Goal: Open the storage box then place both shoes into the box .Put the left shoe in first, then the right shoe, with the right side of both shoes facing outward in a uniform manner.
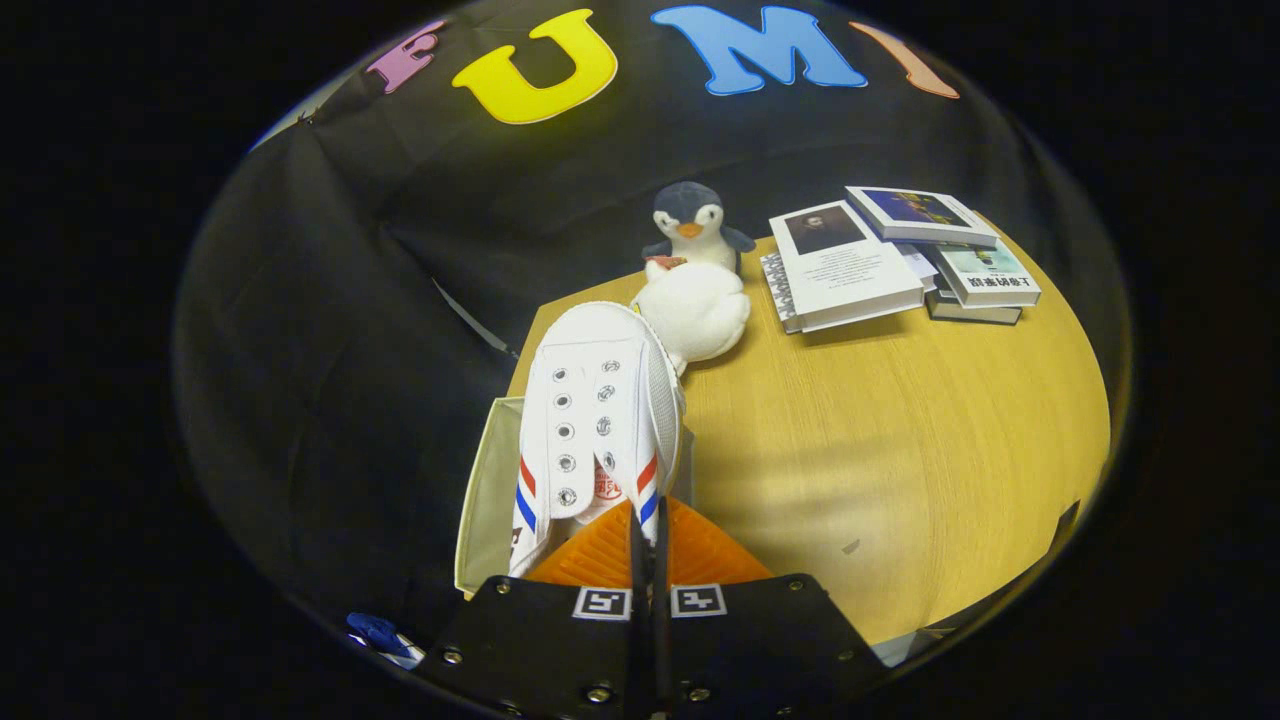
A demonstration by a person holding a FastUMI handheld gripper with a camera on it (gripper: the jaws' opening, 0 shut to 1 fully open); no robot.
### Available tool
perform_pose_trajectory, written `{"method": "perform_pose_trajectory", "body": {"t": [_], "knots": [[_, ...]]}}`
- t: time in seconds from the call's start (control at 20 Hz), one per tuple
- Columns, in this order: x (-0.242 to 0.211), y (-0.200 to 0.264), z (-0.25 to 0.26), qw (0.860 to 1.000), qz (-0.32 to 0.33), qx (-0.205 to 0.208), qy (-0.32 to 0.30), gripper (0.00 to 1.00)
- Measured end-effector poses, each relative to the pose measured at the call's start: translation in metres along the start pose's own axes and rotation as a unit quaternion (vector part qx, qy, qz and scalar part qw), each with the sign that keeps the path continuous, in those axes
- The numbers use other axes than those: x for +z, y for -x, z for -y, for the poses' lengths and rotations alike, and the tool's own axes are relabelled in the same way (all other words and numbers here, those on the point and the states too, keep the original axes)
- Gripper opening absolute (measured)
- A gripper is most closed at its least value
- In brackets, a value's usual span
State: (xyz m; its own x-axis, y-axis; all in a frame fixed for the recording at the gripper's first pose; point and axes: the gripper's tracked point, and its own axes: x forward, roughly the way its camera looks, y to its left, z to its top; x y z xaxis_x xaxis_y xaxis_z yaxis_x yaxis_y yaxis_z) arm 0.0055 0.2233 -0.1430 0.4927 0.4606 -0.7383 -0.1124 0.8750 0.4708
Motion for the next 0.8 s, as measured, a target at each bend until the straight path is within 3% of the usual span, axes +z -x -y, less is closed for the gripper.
{"method": "perform_pose_trajectory", "body": {"t": [0.55,0.65,0.7,0.8], "knots": [[-0.04,-0.044,-0.035,0.999,-0.033,-0.01,0.005,0.01],[-0.032,-0.043,-0.043,1.0,-0.015,0.006,-0.002,0.18],[-0.024,-0.037,-0.041,1.0,0.001,0.005,0.002,0.42],[-0.005,-0.025,-0.033,0.999,0.028,-0.011,0.028,0.79]]}}
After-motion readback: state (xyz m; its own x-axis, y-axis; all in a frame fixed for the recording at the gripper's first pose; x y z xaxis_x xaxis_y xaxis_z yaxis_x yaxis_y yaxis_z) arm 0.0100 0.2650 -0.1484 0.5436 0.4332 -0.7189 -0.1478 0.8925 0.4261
